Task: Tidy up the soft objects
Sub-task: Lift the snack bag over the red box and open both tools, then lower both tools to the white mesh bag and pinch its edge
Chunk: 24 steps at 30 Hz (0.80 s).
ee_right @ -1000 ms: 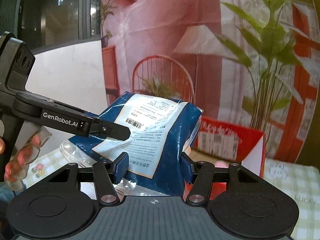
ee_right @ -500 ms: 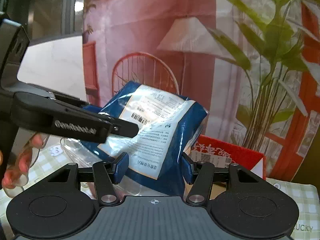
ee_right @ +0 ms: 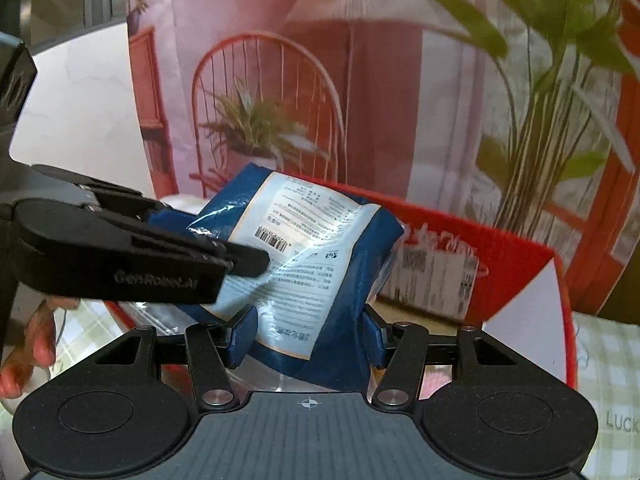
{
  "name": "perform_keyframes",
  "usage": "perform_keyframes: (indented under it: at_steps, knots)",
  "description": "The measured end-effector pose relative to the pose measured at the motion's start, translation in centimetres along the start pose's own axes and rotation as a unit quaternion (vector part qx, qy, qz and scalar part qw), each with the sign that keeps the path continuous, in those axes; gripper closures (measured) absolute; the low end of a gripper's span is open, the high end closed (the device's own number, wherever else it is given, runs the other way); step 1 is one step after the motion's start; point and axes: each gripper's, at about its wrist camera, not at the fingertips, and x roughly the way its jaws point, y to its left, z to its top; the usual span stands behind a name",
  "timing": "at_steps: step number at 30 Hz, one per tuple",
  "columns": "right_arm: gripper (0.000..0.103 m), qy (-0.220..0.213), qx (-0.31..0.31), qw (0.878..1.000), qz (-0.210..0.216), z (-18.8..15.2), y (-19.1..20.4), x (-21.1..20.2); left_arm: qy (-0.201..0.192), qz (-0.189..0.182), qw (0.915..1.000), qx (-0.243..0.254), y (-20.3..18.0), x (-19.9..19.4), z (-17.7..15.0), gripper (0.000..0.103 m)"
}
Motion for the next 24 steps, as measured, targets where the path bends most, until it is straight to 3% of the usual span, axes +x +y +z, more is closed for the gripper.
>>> perform_keyframes:
  at_steps: [9, 17, 21, 24]
  knots:
    - [0.047, -0.015, 0.025, 0.999, -0.013, -0.9, -0.1, -2.4, -0.006, 0.006, 0.9987, -0.051, 2.2, -2.6, -0.9, 0.046]
    - [0.047, -0.070, 0.046, 0.996, 0.002, -2.6, 1.4, -8.2, -0.020, -0.003, 0.9976, -0.067, 2.1, -8.3, -2.5, 0.043]
    - [0.047, -0.089, 0.048, 0.995, 0.007, -4.2, 2.8, -11.4, -0.018, -0.006, 0.9974, -0.069, 1.8, -11.2, -4.9, 0.042]
    - [0.045, -0.094, 0.063, 0.993, 0.019, -6.3, 3.5, -13.6, -0.017, -0.004, 0.9977, -0.065, 1.0, -13.3, -8.0, 0.032]
